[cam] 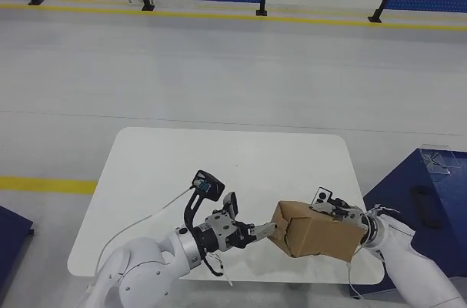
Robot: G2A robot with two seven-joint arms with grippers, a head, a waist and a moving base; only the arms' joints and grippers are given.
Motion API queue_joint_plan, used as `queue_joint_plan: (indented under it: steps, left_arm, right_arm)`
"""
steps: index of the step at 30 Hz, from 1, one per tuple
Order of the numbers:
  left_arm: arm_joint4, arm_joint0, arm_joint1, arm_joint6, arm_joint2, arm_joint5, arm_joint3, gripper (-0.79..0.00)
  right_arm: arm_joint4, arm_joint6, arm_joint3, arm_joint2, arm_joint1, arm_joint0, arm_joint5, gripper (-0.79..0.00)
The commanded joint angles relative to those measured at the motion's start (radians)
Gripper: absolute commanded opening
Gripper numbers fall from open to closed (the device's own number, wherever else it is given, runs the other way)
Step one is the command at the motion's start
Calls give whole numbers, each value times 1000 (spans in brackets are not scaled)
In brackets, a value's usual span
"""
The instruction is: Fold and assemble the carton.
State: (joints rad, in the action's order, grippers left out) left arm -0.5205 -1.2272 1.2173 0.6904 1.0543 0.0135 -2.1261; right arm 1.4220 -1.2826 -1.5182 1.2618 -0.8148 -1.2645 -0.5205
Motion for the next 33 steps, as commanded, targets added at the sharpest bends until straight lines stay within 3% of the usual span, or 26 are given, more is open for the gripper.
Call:
queue_joint_plan:
  steps: [1, 24, 28, 33]
  left_arm:
    - [7, 11, 2, 8, -10, -7, 11, 0]
    - [43, 164, 30, 119, -125, -125, 147, 0]
    - [23, 138, 24, 89, -89, -129, 94, 0]
    - [-5, 16, 1, 29, 37, -96, -34, 0]
  right_arm:
    - [-3, -6, 0, 3, -1, -1, -3, -785]
    - [-21, -16, -31, 4, -4, -15, -1, -785]
    - [-18, -7, -26, 7, -4, -11, -10, -785]
    - [-16, -2, -25, 9, -4, -7, -15, -785]
